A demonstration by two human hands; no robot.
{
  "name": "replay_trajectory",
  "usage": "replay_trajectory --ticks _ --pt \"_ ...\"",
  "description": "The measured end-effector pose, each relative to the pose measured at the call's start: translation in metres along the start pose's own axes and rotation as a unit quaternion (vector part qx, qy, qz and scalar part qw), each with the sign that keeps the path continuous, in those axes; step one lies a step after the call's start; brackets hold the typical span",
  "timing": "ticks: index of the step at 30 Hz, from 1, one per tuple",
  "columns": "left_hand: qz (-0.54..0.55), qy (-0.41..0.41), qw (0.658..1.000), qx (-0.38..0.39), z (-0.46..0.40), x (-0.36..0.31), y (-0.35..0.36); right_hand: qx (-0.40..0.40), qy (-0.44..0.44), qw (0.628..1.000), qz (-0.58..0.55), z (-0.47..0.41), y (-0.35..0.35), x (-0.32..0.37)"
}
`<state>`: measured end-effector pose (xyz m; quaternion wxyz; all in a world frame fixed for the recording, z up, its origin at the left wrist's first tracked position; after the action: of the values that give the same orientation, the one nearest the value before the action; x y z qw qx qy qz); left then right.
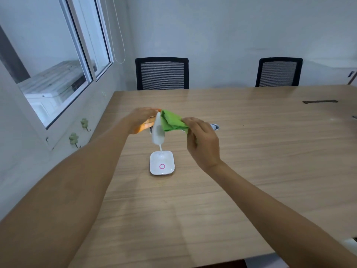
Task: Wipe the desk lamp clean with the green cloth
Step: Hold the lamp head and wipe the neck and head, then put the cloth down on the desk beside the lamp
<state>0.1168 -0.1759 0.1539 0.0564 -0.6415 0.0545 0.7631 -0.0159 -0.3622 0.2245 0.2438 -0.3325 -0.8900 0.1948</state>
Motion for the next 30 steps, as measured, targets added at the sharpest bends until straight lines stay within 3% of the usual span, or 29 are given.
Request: replay_trajectory --ticks 5,10,15,19,24,26,30 --pt "-0.023 0.005 1.000 -0.005 0.002 -0.002 0.000 0.052 -0.083 0.995 0.012 0.010 0.021 0.020" --pt "-0.018 0.000 1.000 -0.015 0.004 0.000 -0.002 0.057 0.045 0.996 0.057 0.030 0.028 -0.043" --pt "-0.083 0.018 0.990 -0.112 0.010 0.018 -0.030 0.142 0.093 0.978 0.123 0.059 0.054 -0.070" --pt "-0.318 -0.001 0.935 -0.159 0.037 0.068 -0.051 0.224 0.072 0.964 0.126 0.087 0.090 -0.058" --pt "-0.450 -0.120 0.874 -0.143 0.080 0.175 -0.093 0.248 0.013 0.964 0.098 0.107 0.135 -0.022" --pt "-0.518 -0.162 0.830 -0.128 0.101 0.215 -0.110 0.248 -0.023 0.962 0.109 0.105 0.153 0.001" --pt "-0.574 -0.200 0.781 -0.142 0.148 0.258 -0.122 0.240 -0.065 0.964 0.098 0.096 0.190 0.042"
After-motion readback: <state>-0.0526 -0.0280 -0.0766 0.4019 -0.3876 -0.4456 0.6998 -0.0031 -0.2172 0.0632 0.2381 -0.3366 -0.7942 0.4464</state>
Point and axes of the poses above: each hand's wrist, its own z-axis away from the middle knuckle, its own y-axis out of the palm, x = y × z, the point moved 10 cm from there along -z, towards the middle knuckle, and after that the axes turned 5 degrees about x, right-handed, at the moved point
